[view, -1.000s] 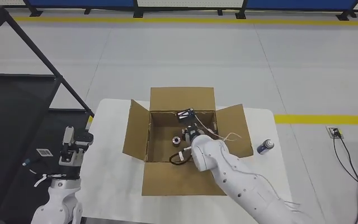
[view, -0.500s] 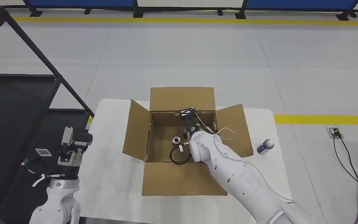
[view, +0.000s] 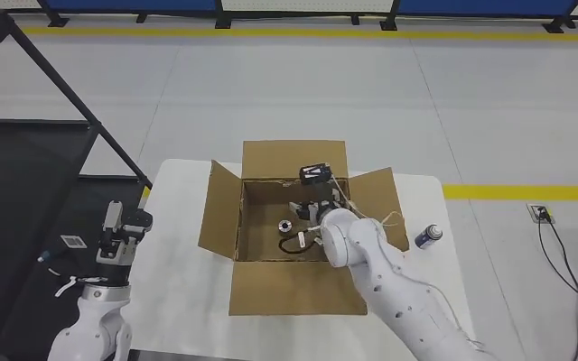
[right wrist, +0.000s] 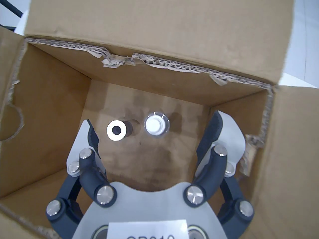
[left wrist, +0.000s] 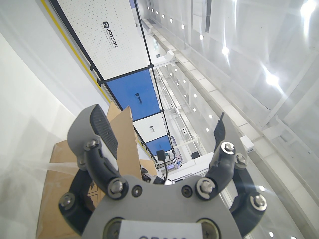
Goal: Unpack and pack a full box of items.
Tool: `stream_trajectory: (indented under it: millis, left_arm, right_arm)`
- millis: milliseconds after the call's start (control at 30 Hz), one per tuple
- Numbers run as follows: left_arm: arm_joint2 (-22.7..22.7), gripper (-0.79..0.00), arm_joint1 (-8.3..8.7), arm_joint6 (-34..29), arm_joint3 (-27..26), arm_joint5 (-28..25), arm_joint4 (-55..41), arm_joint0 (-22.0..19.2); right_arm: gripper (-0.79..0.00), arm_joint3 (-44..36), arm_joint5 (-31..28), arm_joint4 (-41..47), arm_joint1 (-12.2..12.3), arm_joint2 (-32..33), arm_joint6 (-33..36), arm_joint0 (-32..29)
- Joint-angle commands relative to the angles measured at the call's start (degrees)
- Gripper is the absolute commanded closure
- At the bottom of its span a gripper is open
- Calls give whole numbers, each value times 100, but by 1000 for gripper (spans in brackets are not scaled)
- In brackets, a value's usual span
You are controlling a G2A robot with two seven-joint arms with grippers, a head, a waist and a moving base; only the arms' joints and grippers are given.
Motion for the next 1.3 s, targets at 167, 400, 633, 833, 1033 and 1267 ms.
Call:
stream_trajectory:
  millis: [167, 400, 633, 833, 1033, 1267]
  left_arm:
    - [134, -785, -8, -45, 8, 57, 97, -109]
    - [334, -785, -19, -87, 2, 144, 242, -251]
    - [517, -785, -27, -121, -42, 258, 449, -370]
    - [583, -785, -34, -68, -69, 318, 544, -380]
    - [608, -785, -42, 21, -114, 338, 599, -336]
    - [615, -785, -51, 98, -136, 333, 609, -312]
  right_arm:
    - [-785, -3068, -868, -540, 509, 2326, 758, -1958]
    - [-785, -3286, -1012, 31, 657, 4193, 515, -2871]
    - [-785, -1476, -1501, 220, 761, 4538, 733, -2376]
    - [-785, -431, -1614, -180, 796, 4149, 725, -1889]
    - [-671, 295, -1478, -484, 817, 3891, 760, -1468]
    - [-154, 833, -1313, -610, 830, 3746, 737, -1139]
